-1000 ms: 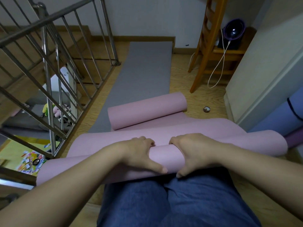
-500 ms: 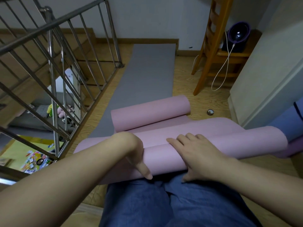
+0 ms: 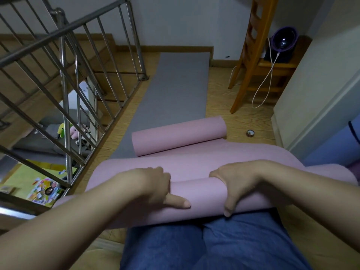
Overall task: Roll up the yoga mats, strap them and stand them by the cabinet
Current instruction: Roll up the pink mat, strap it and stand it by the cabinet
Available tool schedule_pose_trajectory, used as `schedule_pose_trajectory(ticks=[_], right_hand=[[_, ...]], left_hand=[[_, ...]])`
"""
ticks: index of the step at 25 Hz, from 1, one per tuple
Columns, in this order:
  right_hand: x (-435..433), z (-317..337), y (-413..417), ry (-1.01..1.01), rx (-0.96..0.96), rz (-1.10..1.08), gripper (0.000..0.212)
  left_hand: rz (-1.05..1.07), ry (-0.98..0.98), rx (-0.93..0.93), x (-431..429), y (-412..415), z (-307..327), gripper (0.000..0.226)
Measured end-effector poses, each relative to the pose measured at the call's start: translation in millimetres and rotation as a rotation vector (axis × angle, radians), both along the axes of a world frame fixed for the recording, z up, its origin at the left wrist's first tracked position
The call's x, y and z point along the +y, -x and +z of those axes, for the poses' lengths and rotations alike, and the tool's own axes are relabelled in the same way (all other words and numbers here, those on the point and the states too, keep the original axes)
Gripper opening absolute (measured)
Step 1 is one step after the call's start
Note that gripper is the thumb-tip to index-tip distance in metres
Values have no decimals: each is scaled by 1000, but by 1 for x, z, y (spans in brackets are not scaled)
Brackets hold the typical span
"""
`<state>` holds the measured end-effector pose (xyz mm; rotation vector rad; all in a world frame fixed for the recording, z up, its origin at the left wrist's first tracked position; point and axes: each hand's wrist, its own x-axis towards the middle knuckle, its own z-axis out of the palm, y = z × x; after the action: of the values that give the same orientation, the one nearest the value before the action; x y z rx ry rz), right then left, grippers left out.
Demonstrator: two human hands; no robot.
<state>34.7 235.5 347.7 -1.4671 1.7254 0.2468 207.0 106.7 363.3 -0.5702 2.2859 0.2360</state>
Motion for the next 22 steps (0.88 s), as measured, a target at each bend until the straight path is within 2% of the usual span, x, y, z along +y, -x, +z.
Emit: schedule_pose_trajectory(ticks=[2, 4, 8, 9, 11, 13, 16, 18, 20, 22], right_hand=[[-9, -3, 5, -77, -79, -52, 59], [-13, -2, 7, -90, -56, -32, 63], [12, 4, 2, 234, 324, 7, 102], [23, 2, -2, 310, 423, 42, 104], [36, -7, -5, 360, 504, 82, 92], [30, -7, 0, 347, 469, 80, 79], [9, 3, 12, 226, 351, 57, 75], [-1, 3, 16, 140, 265, 36, 71], [-10, 3, 17, 84, 174, -11, 65], [-15, 11, 17, 10, 92, -13, 60]], left_hand=[[-78, 101, 163, 18, -12, -1, 83], [-106, 117, 210, 25, -19, -6, 81], [22, -86, 170, 1, -14, -13, 78], [55, -139, 141, -6, -10, -13, 79], [62, -180, 98, -15, -2, -14, 84], [35, -136, 147, -12, 1, -16, 88], [-141, 194, 311, 10, -8, -26, 94], [-163, 283, 387, 17, -13, -33, 93], [-112, 208, 407, 7, -11, -32, 89], [-34, 33, 371, -5, -12, -24, 87]])
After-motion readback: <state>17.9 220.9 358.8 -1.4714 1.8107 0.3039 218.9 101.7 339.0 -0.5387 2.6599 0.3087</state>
